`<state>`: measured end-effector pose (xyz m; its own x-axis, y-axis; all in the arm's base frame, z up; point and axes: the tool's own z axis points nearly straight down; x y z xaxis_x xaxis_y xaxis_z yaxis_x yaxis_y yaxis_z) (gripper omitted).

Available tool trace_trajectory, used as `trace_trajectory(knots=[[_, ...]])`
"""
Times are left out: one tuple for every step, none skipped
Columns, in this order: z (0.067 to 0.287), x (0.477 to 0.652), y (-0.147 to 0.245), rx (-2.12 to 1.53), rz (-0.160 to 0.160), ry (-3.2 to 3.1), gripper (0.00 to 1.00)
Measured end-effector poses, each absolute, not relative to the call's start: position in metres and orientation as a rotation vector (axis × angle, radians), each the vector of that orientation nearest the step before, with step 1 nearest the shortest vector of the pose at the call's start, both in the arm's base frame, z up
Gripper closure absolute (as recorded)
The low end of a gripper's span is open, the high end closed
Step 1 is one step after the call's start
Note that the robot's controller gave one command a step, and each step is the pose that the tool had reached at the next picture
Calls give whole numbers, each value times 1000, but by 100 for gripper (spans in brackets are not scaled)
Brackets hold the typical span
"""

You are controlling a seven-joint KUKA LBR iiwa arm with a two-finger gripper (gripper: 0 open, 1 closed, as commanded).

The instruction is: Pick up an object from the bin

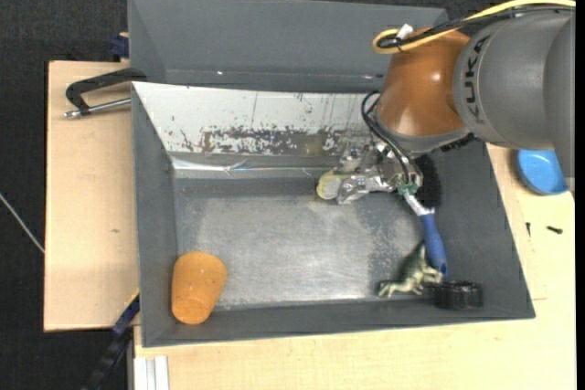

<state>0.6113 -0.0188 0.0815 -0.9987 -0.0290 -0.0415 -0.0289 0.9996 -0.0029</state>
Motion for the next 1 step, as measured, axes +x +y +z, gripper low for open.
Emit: trace_trajectory(knots=[[236, 583, -55, -434, -5, 3097, 100]])
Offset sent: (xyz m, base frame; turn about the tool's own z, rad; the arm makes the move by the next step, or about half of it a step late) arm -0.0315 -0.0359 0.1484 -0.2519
